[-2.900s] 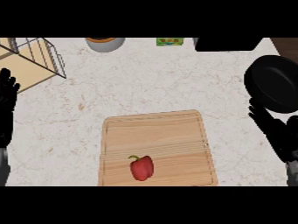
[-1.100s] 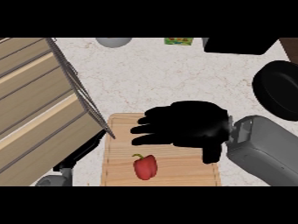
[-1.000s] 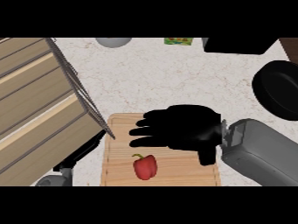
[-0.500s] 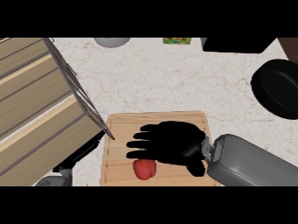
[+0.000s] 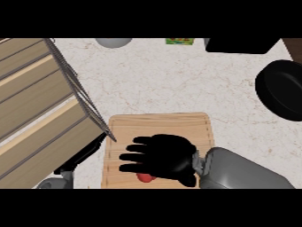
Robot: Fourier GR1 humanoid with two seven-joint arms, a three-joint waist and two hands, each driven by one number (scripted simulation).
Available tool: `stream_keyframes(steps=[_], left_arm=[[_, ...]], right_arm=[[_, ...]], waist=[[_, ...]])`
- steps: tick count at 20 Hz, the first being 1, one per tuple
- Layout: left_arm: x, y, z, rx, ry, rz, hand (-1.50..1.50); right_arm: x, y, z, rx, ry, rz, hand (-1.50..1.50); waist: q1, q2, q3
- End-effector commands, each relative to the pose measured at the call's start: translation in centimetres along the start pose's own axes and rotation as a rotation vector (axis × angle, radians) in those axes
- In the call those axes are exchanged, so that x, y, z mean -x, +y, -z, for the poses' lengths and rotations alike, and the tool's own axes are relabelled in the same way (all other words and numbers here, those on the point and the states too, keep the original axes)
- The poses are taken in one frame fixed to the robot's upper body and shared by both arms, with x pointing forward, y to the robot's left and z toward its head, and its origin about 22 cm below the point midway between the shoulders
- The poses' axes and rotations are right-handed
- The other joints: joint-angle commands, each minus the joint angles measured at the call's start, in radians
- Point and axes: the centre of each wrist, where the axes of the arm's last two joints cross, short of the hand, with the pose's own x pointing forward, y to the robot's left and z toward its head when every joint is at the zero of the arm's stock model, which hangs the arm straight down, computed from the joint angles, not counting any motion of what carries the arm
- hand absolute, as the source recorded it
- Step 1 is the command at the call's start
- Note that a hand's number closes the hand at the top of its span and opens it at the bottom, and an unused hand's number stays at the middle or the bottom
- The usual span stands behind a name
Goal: Pick the bell pepper from the cutting board and place it in the pot
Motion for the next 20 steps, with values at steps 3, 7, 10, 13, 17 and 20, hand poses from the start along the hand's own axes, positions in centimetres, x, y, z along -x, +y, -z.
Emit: stream_keyframes(steps=[3,7,10,13,17,20], left_arm=[[-9.3,1.0,5.8,0.042,-0.283,0.029,0.0],[-9.3,0.6,5.4,0.063,-0.279,0.019,0.0],[-9.5,-0.2,6.0,0.061,-0.278,0.015,0.0],[-9.2,0.1,5.8,0.053,-0.296,0.032,0.0],[-9.5,0.2,6.2,0.043,-0.283,0.017,0.0],[-9.6,-0.2,6.1,0.06,-0.293,0.01,0.0]], right_arm=[[-0.2,1.4,0.9,0.002,0.079,-0.051,-1.5],[-0.1,2.6,1.5,-0.006,0.101,-0.037,-1.5],[-0.6,2.4,3.1,0.018,0.092,-0.039,-1.5],[-0.3,3.3,3.4,-0.009,0.083,-0.036,-1.5],[-1.5,5.6,4.9,-0.016,0.064,-0.034,-1.5],[-1.0,6.2,5.6,-0.03,0.062,-0.021,-1.5]], waist=[[-0.015,-0.026,0.046],[-0.006,-0.025,0.046],[-0.002,-0.02,0.046],[0.003,-0.019,0.045],[0.002,-0.02,0.046],[0.012,-0.018,0.046]])
